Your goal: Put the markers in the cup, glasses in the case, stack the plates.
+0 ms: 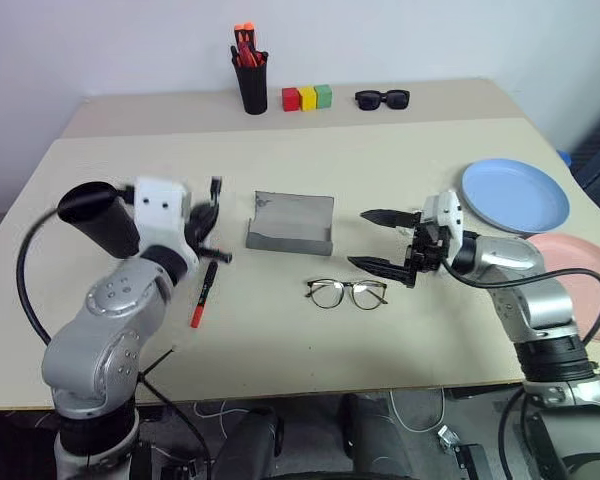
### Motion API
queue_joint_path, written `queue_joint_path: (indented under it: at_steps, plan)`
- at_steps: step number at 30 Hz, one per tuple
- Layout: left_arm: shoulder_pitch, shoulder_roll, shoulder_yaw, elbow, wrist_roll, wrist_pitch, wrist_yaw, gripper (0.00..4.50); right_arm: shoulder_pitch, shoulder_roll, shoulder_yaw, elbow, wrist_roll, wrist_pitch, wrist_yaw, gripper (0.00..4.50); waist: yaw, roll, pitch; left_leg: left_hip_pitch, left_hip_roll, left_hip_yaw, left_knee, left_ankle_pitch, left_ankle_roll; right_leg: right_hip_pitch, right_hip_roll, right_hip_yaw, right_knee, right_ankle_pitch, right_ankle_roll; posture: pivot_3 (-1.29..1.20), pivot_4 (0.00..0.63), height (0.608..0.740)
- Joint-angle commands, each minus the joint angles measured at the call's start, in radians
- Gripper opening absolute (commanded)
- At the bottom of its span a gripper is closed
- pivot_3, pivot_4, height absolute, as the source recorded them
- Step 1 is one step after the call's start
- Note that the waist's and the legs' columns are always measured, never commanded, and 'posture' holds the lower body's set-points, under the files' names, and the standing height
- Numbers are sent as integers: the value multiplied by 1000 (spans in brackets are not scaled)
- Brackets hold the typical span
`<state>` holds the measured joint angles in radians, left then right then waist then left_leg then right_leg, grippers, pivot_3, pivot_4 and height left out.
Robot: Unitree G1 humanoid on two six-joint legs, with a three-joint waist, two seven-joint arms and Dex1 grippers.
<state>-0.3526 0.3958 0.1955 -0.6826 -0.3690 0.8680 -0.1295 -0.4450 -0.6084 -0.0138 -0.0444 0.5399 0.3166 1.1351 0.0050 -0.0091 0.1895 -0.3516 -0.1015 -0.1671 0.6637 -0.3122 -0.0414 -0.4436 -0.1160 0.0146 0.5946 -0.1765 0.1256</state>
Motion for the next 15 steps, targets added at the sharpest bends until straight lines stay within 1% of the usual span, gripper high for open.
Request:
queue_joint_path:
  at_steps: [1,3,5,8,11,15]
  plan:
    - [-52,53,50,55,72,-191,-29,76,-9,18,-40,-100,91,53,-16,4500,1,0,0,0,0,0,0,0,0,0,0,0,0,0,0,0,150,740]
    - [-79,84,88,103,86,-263,-41,76,-12,27,-42,-120,119,85,-32,4500,3,0,0,0,0,0,0,0,1,0,0,0,0,0,0,0,150,740]
    - [-91,120,122,145,115,-353,-55,76,-5,32,-26,-123,77,49,-45,4500,6,0,0,0,0,0,0,0,1,0,0,0,-1,0,0,0,150,740]
    - [-130,158,250,230,74,-460,-79,76,-6,44,-17,-113,65,46,-61,4500,6,0,0,-1,0,0,0,-1,1,0,0,0,-1,0,0,0,150,740]
    - [-122,170,325,293,49,-543,-104,76,-8,50,-11,-106,48,35,-67,4500,5,0,0,-1,0,0,0,-1,1,-1,0,0,-1,0,0,0,150,740]
    - [-56,155,361,427,40,-659,-158,76,-14,59,-2,-105,36,28,-76,4500,6,0,0,-1,0,0,0,-1,1,-1,-1,0,-1,0,0,0,150,740]
